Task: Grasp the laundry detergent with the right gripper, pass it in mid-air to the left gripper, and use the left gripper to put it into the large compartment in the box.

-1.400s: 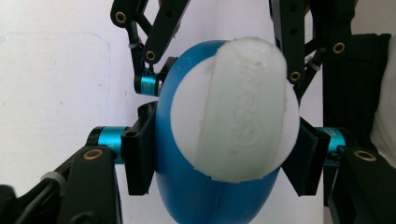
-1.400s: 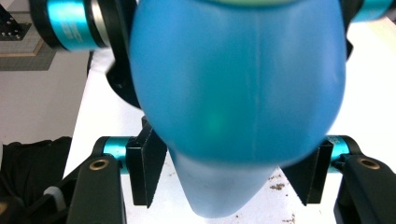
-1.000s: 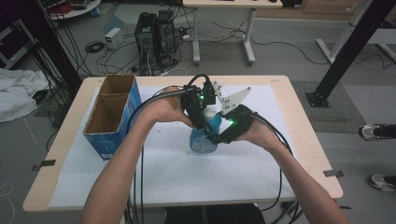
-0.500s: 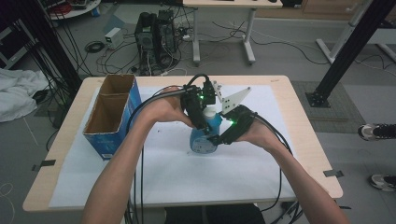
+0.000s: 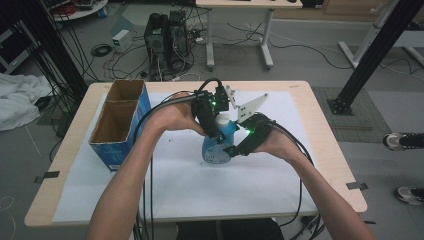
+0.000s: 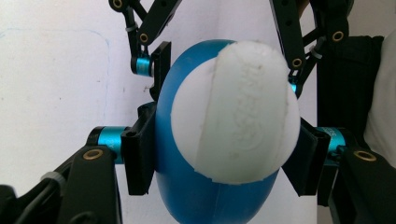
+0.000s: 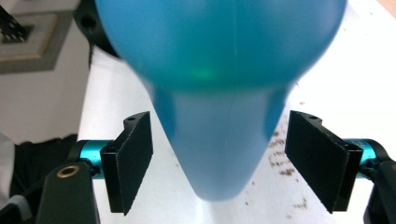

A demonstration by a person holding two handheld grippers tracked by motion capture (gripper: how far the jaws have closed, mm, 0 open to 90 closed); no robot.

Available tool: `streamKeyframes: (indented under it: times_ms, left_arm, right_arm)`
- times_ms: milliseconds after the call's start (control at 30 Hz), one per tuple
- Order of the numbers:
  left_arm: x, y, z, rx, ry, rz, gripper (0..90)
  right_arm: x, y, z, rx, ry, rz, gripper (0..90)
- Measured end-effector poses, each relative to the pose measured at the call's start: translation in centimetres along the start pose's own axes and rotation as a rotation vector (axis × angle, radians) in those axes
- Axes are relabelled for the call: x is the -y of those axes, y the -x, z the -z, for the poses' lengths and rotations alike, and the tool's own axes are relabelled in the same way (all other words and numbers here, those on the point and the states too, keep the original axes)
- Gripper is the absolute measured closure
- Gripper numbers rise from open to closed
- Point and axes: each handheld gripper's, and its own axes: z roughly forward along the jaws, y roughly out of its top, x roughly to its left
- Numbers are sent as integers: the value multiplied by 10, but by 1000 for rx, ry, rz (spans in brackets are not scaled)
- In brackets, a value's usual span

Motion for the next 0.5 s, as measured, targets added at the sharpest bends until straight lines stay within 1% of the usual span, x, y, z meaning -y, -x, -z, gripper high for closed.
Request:
streamKeyframes:
  times_ms: [33, 100, 133, 167, 200, 233, 267, 300, 333, 367, 400, 433, 467, 500]
  left_arm:
    - [0, 0, 0, 0, 6, 2, 373]
    - [1, 0, 1, -1, 7, 7, 373]
    - [2, -1, 2, -3, 5, 6, 373]
    - [2, 0, 2, -3, 7, 6, 373]
    - [2, 0, 2, -4, 8, 10, 373]
    - [3, 0, 2, -5, 5, 6, 373]
    - [3, 0, 3, -2, 8, 8, 373]
    - [4, 0, 3, -4, 10, 9, 373]
    - [4, 0, 3, -3, 11, 9, 373]
    - [4, 0, 4, -4, 14, 12, 373]
    - [4, 0, 4, -3, 11, 9, 373]
    - [4, -2, 6, -3, -1, -10, 373]
    - [5, -2, 6, -5, -3, -10, 373]
    - [5, -1, 6, -5, 2, 0, 373]
  right_arm:
    - [0, -1, 0, -2, -15, -4, 220]
    - [1, -2, 1, -5, -26, -2, 218]
    - [2, -2, 1, -3, -33, -5, 196]
    - [2, -2, 2, 17, -36, 3, 156]
    - [2, -3, 2, 21, -44, -6, 130]
    - [3, -4, 3, 30, -48, -7, 130]
    - [3, -1, 4, 57, -39, 31, 130]
    - [4, -3, 5, 53, -39, 11, 129]
    - [4, -3, 7, 58, -44, 11, 129]
    - [5, -4, 9, 46, -56, 1, 129]
    - [6, -5, 11, 46, -67, -14, 130]
    - [6, -7, 12, 47, -63, -32, 130]
    - [7, -5, 11, 72, -51, 11, 130]
    - [6, -6, 12, 74, -59, -6, 130]
